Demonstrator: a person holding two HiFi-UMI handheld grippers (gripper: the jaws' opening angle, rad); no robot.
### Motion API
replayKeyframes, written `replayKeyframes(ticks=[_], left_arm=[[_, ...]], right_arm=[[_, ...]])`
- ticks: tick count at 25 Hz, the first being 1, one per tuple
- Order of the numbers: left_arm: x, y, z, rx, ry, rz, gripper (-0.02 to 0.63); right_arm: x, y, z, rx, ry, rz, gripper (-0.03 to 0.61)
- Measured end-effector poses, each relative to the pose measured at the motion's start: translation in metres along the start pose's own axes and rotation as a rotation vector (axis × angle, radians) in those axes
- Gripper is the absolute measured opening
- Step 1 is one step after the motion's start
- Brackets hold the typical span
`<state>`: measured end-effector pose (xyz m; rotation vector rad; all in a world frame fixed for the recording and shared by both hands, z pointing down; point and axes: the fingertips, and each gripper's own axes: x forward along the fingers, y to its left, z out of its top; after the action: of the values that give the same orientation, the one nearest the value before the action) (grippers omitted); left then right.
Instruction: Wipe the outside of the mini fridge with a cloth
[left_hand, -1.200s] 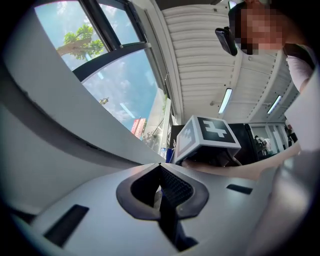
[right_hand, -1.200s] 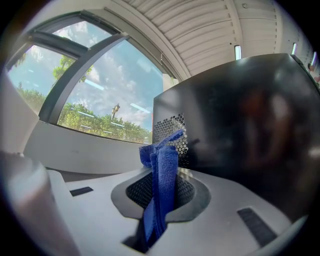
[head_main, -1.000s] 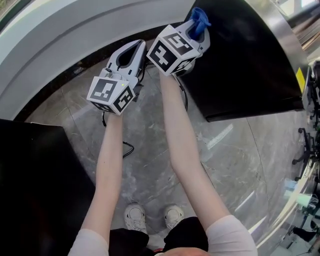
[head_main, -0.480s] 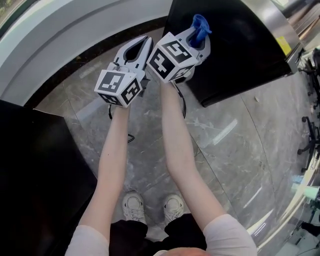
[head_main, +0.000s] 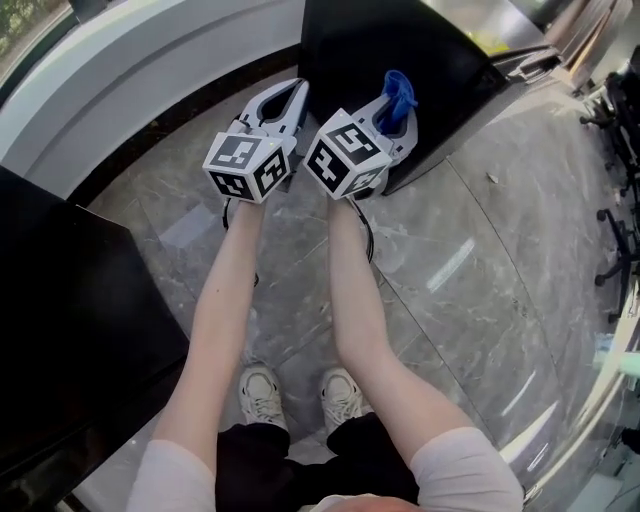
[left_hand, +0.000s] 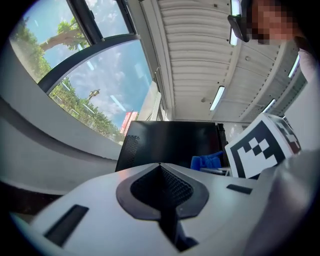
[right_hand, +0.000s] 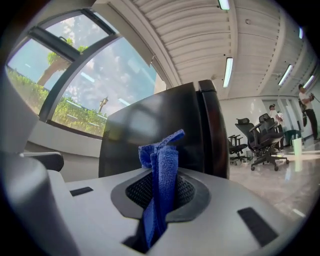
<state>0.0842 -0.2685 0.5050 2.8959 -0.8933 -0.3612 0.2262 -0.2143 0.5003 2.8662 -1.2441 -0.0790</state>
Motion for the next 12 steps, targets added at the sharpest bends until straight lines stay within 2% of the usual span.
replayKeyframes(ticks=[4,9,12], left_arm=[[0.001,-0.028,0.006,-0.002,0.0,-0.029,0.005],[-0.001,-0.063,-0.006,-0.031,0.045,-0.071,0.005],[0.002,-0.078,0.0,-0.026,0.044,-0.085,0.005]], right_arm=[[-0.008,-0.024,0.008,0.031,0.003,-0.016,0.061],[-0.022,-0.046,0.014,0.005,0.0,-0.024,0.061],[-0.027,-0.061,0.012,-0.009,-0.002,-0.017,0.061]])
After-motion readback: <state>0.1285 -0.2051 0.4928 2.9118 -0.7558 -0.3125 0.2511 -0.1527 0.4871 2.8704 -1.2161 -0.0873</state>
